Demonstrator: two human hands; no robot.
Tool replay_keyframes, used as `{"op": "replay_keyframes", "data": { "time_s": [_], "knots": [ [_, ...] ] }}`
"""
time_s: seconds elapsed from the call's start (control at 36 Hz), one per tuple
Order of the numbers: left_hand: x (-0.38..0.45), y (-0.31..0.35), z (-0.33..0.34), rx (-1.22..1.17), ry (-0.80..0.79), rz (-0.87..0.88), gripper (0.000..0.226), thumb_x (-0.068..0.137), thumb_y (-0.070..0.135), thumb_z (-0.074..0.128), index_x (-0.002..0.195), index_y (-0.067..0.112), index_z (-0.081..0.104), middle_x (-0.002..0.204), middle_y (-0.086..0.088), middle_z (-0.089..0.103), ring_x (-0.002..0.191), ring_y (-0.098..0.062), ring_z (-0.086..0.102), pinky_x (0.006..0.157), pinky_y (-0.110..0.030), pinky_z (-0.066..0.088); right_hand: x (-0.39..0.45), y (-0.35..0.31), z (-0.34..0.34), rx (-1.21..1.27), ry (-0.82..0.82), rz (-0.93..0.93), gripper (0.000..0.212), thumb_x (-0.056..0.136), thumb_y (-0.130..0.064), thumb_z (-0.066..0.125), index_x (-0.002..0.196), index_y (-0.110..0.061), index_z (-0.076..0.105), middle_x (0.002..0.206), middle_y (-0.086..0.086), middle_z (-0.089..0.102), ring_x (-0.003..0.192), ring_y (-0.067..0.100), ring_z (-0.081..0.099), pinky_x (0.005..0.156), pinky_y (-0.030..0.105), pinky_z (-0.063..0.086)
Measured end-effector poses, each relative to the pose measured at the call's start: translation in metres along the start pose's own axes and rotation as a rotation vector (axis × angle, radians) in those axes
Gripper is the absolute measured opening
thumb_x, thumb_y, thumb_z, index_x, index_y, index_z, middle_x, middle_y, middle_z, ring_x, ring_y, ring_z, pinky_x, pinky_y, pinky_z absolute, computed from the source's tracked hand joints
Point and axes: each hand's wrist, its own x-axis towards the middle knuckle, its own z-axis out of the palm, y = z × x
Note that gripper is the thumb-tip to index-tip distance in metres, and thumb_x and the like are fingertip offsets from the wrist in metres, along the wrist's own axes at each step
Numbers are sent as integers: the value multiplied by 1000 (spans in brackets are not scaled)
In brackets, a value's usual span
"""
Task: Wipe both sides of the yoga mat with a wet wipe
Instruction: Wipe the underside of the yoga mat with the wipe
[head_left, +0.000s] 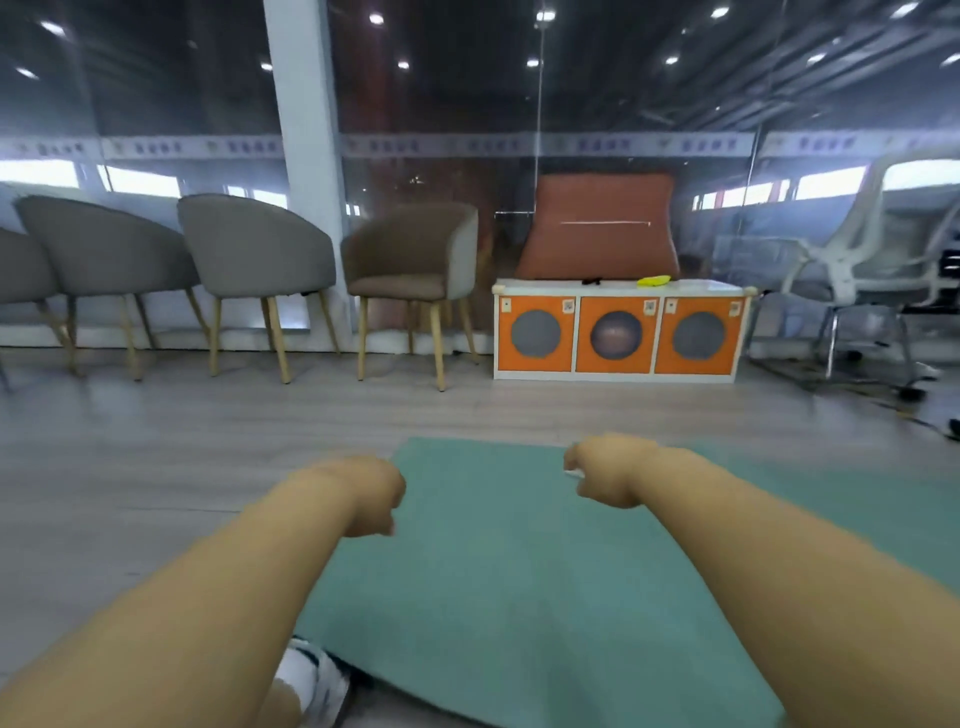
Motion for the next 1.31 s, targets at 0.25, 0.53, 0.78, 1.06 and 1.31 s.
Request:
{"op": "replay_keyframes", "data": {
  "time_s": [0.25,0.53,0.78,1.06,1.31],
  "knots": [
    [-54,42,-53,52,115,40,43,94,38,55,133,20,50,134,-3,50,120,-24,49,92,-30,40,-84,43,-42,-47,151,103,37,91,-22,54,127,-13,49,124,9,55,109,28,54,86,34,45],
    [-31,60,-65,64,107,73,41,93,37,56,129,20,53,132,-3,52,119,-23,51,92,-31,42,-94,72,-63,-132,188,188,32,88,-22,60,117,-9,57,113,10,61,101,27,58,79,32,47],
    [82,77,-56,14,46,158,40,93,39,55,128,20,53,131,-1,53,118,-23,52,92,-30,42,-3,115,-47,-194,103,190,35,90,-27,57,123,-16,50,121,6,56,108,26,52,75,30,40],
    [246,99,36,58,-159,204,42,94,41,53,130,21,52,134,-3,51,122,-22,49,93,-26,40,159,143,88,-120,-163,77,31,94,-30,49,120,-14,53,122,10,56,110,29,52,82,29,40],
    [336,131,96,133,-385,291,39,95,44,50,127,24,53,131,1,50,118,-20,51,93,-32,43,221,179,171,-61,-364,85,29,96,-29,44,117,-13,55,120,9,56,108,27,53,75,26,34]
  ]
}}
